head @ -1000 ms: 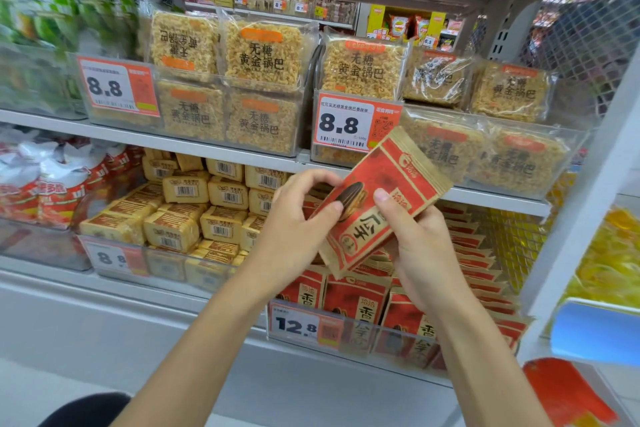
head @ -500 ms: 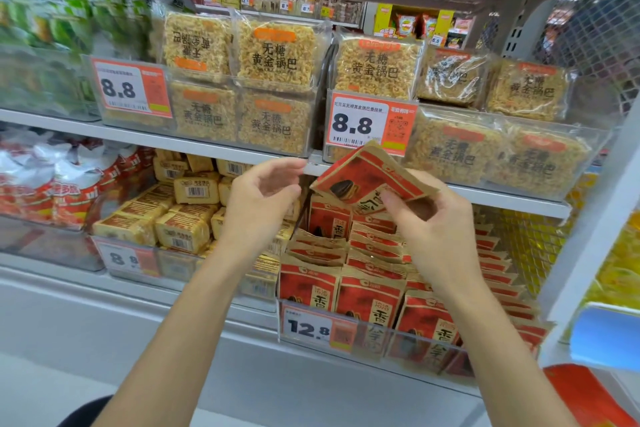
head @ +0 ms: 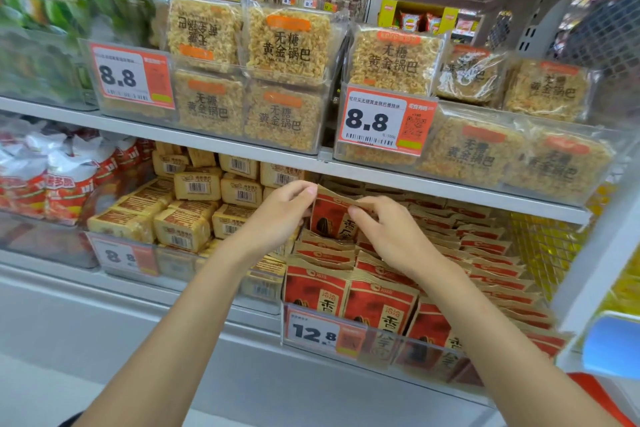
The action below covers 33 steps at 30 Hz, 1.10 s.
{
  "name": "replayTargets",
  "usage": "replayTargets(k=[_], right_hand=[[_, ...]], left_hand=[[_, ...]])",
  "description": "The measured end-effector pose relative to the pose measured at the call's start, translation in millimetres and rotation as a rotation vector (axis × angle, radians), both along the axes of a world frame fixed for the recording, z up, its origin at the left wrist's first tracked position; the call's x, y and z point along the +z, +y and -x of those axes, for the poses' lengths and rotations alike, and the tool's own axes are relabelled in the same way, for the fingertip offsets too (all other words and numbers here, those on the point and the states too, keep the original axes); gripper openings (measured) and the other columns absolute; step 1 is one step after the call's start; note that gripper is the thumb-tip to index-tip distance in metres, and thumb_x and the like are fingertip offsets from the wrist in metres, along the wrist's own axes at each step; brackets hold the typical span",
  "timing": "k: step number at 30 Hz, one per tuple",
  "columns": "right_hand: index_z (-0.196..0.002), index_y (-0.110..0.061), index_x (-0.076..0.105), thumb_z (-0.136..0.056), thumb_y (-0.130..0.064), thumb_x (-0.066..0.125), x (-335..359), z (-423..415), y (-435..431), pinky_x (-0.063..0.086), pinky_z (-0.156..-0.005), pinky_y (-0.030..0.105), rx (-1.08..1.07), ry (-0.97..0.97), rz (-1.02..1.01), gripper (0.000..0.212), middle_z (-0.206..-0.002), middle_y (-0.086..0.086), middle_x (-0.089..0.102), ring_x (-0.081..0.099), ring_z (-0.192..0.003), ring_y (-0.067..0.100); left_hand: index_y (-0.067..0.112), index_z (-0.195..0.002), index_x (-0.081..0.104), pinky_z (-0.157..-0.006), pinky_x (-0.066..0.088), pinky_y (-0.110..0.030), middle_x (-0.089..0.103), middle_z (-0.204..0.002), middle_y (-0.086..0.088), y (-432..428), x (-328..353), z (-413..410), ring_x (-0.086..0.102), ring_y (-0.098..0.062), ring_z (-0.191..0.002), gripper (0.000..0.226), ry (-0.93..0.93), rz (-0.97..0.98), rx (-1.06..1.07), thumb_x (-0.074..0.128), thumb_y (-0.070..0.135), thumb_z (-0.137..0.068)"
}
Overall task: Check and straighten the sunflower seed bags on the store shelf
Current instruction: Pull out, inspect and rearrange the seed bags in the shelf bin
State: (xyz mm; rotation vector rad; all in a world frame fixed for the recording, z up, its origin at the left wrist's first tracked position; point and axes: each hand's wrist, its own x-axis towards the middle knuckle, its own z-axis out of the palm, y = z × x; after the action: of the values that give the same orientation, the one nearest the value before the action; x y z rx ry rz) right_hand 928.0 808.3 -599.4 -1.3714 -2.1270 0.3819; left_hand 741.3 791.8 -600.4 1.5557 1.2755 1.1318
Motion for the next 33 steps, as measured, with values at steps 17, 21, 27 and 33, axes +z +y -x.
replayTargets(k=[17, 21, 27, 33], right_hand=[[-0.128, -0.013, 0.063, -0.097, -0.031, 0.058, 11.6, 17.0, 50.7, 0.041, -0.082, 0.024, -0.089, -0.454, 0.188, 0.036, -0.124, 0.005, 0.066, 0.061, -0.110, 0.022], [-0.117, -0.015, 0.071, -0.095, -0.029, 0.060, 0.9, 15.0, 53.7, 0.046, -0.078, 0.025, -0.055, -0.482, 0.224, 0.028, -0.109, 0.002, 0.072, 0.061, -0.087, 0.015], [-0.104, -0.012, 0.076, -0.095, -0.031, 0.061, 6.2, 15.8, 53.3, 0.050, -0.074, 0.030, -0.027, -0.506, 0.300, 0.026, -0.089, 0.001, 0.073, 0.065, -0.081, 0.018], [-0.131, -0.014, 0.059, -0.100, -0.041, 0.048, 12.7, -11.9, 33.4, 0.044, -0.081, 0.026, -0.123, -0.085, 0.198, 0.043, -0.112, 0.001, 0.065, 0.062, -0.098, 0.018]], left_hand=[[0.025, -0.105, 0.057, -0.084, 0.033, -0.026, 0.054, -0.103, 0.007, 25.8, -27.1, 2.0, 0.048, -0.008, -0.097, 0.039, 0.286, -0.059, 0.100, 0.024, 0.045, -0.106], [0.023, -0.090, 0.058, -0.094, 0.043, -0.035, 0.066, -0.101, 0.001, 32.6, -35.1, 9.4, 0.059, -0.017, -0.100, 0.062, 0.443, -0.019, 0.090, 0.016, 0.068, -0.096], [0.024, -0.125, 0.066, -0.113, 0.033, -0.047, 0.058, -0.138, -0.004, 26.8, -29.6, 9.5, 0.042, -0.023, -0.137, 0.091, 0.503, 0.015, 0.071, 0.005, 0.080, -0.086], [0.015, -0.134, 0.058, -0.094, 0.047, -0.037, 0.066, -0.123, -0.003, 20.3, -23.0, 16.7, 0.061, -0.012, -0.096, 0.058, 0.198, -0.067, 0.143, 0.022, 0.050, -0.104]])
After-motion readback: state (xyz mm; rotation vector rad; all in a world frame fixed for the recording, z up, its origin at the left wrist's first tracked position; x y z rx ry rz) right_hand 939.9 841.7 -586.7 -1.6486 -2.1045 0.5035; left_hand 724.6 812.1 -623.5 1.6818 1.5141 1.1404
